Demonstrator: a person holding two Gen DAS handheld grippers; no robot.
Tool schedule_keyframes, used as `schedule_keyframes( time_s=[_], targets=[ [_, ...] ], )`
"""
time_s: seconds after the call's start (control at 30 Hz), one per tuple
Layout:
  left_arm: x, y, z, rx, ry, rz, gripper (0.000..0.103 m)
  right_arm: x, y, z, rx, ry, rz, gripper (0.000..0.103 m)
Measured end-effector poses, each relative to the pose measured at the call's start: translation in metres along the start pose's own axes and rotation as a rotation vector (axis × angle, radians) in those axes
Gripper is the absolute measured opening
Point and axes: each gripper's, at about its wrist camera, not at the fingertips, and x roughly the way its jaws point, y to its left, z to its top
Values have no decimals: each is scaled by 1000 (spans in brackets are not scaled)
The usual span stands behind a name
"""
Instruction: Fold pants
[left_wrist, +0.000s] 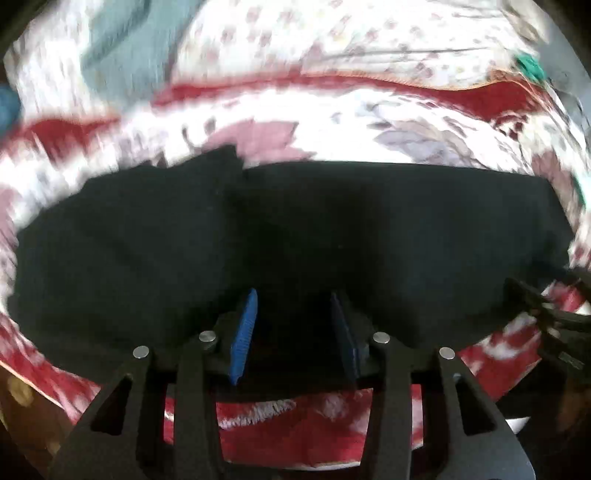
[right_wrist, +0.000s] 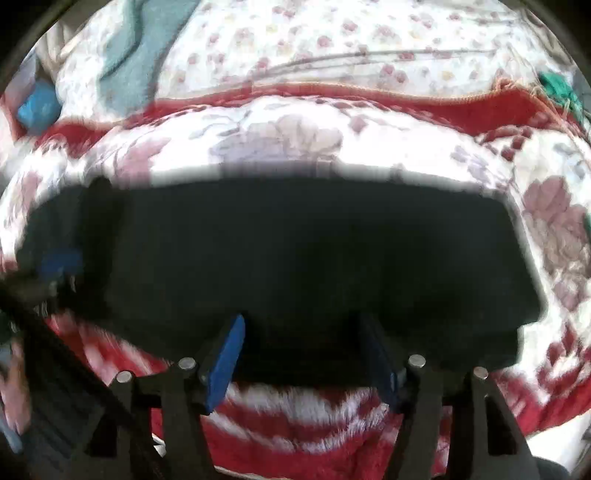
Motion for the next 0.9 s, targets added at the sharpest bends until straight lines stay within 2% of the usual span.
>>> schedule_keyframes(
  time_s=[0.03,0.07,0.1,0.13,0.2,0.27,0.33,0.37,0.4,0.43,0.47,0.5,0.53,0.57,0.6,0.67,0.77,0.9],
  targets=[
    [-2,-3,-4,11,-5,17,41,-3,4,-7,-23,11,-5,67],
    [-5,-4,-4,-4,-3,22,41,-3,6,-18,-33,84,7,69],
    [-7,-3,-3,-22,5,17,41,-3,7,-23,-31,121,18,69],
    [-9,-2,1,-51,10,-2,41,-8,4,-24,-13,119,42,62],
    [-13,-2,12,-112,-25,-87,41,-29,-12,-16,45,45,37,60],
    [-16,-10,16,-141,-54,-106,41,-56,-35,-3,122,-77,-5,60],
    [-9,-22,20,-134,-49,-148,41,-65,-60,6,183,-161,-45,62],
    [-2,-29,20,-124,-35,-164,41,-57,-81,5,218,-150,-53,63],
    [-1,-36,18,-109,-55,-140,42,-37,-88,10,238,-82,-35,63],
    [-3,-41,14,-88,-92,-117,45,-12,-98,-1,271,88,34,65],
    [-4,-42,11,-75,-106,-113,45,-16,-103,-13,244,79,108,62],
    [-6,-42,9,-73,-114,-117,45,-27,-105,-17,233,45,122,62],
    [-6,-39,7,-81,-121,-130,45,-40,-114,-23,276,37,164,61],
    [-5,-36,7,-94,-123,-144,45,-57,-131,-33,376,-7,217,61],
    [-4,-34,7,-106,-122,-155,46,-74,-151,-43,475,-90,268,61],
    [-2,-31,8,-116,-126,-168,47,-84,-180,-56,608,-168,292,61],
    [-2,-33,6,-107,-141,-162,47,-72,-213,-69,782,-163,360,61],
    [-3,-35,3,-89,-155,-155,48,-45,-219,-82,892,-154,466,55]
  ],
)
